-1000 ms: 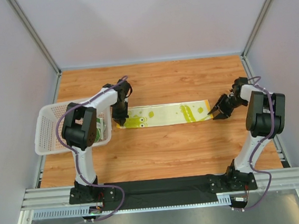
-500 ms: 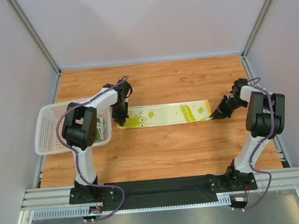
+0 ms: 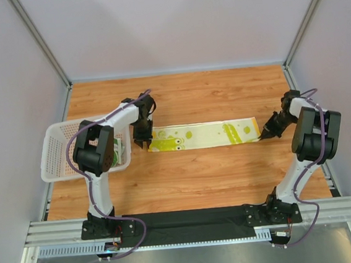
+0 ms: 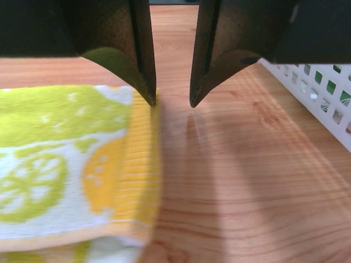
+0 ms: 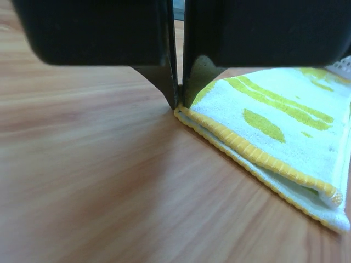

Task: Roll the towels
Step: Fold the towel

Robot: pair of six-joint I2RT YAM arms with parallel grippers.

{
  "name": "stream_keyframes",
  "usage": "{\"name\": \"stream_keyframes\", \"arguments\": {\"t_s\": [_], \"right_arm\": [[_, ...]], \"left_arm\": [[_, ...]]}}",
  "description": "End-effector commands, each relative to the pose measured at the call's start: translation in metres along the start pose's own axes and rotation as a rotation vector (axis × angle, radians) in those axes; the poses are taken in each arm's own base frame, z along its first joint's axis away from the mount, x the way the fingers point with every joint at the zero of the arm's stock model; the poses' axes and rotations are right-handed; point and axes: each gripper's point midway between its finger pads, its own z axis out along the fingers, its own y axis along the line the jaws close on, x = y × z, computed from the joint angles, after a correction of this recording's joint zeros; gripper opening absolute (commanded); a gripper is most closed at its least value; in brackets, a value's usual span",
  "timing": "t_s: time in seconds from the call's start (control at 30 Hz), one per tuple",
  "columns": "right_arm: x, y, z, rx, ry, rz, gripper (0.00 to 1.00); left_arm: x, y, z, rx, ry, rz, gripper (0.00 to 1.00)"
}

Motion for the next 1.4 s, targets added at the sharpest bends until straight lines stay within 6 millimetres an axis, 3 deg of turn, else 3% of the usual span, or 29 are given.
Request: {"name": "stream_keyframes", "arguments": {"t_s": [0.0,0.1,0.33,0.57,0.67,0.77,0.87,0.97,1.17,1.37], "right_arm": [[-0.034,-0.027,-0.032,0.116,-0.137,-0.004,0.00],[-0.040,-0.037,-0.044,0.173,-0.181,0.003,0.00],[-0.038,-0.018,-0.060,0.208,-0.244,-0.083,0.00],[-0.040,0.031,-0.095,0.246,-0.360,-0.247,0.00],[-0.029,0.056,-0.101,0.257,-0.383,-0.333,0.00],[-0.005,0.102,-0.104,0.226,-0.410,-0.473,0.00],[0.014,0.127,-0.103,0.218,-0.423,-0.566,0.00],[0.052,0.163,-0.096,0.172,-0.418,-0.700,0.00],[0.105,0.204,-0.083,0.090,-0.372,-0.837,0.00],[0.141,0.235,-0.076,0.008,-0.343,-0.915,0.00]], "left_arm": [[-0.010,-0.017,-0.022,0.049,-0.050,0.027,0.38],[-0.008,-0.028,-0.030,0.080,-0.052,0.038,0.44],[-0.013,-0.035,-0.065,0.122,-0.117,0.032,0.52],[-0.015,-0.034,-0.105,0.144,-0.185,0.018,0.53],[-0.014,-0.035,-0.117,0.161,-0.196,0.007,0.53],[-0.011,-0.035,-0.128,0.175,-0.206,-0.010,0.53],[-0.008,-0.033,-0.135,0.177,-0.211,-0.030,0.54],[-0.004,-0.029,-0.141,0.179,-0.223,-0.055,0.55],[0.005,-0.015,-0.148,0.176,-0.233,-0.102,0.55],[0.017,-0.003,-0.151,0.164,-0.241,-0.130,0.55]]}}
